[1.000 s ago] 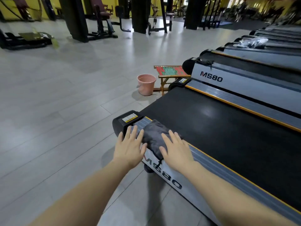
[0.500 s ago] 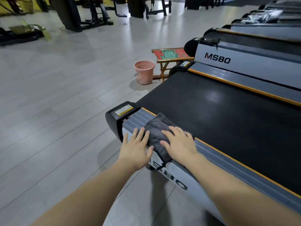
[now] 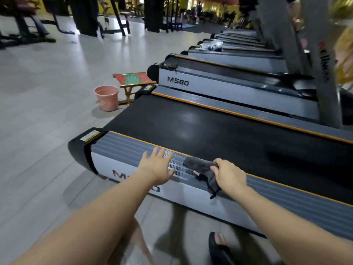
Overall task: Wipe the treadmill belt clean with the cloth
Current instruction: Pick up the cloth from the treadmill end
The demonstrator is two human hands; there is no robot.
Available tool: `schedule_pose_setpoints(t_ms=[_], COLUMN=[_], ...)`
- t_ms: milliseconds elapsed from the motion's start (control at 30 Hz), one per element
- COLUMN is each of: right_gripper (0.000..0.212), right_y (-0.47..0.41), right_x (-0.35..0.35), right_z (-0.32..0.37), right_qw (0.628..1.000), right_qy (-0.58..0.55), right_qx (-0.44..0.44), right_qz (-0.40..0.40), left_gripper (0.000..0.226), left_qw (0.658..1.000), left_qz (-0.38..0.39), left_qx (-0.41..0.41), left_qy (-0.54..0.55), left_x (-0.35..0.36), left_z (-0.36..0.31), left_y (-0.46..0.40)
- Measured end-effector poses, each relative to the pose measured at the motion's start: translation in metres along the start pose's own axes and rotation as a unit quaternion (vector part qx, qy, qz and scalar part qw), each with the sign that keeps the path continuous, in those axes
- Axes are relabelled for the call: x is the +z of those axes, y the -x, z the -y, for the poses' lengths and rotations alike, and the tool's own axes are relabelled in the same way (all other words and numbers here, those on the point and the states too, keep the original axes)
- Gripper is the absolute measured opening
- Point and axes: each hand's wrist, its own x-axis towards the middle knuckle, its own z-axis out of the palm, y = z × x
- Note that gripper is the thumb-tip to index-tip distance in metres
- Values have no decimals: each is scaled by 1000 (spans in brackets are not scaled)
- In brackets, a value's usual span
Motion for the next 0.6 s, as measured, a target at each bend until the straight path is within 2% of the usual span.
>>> schedule_pose_setpoints(t_ms=[133, 333, 600], right_gripper=[18, 18, 20], right_y=[46, 88, 105], right_x=[-41, -89, -137], right_z=[-53, -134, -237], right_qw=[996, 986, 970], right_qy=[-16, -6, -4], right_qx=[84, 153, 191], right_qz=[-24, -72, -148], left_gripper=[70, 67, 62], left_qw=[996, 978, 958], left_qz=[-64, -135, -156], left_qx=[64, 161, 242], left_qy=[16, 0, 4], left_x=[-21, -32, -52], left_z=[-76, -194, -324], left_y=[8, -1, -26])
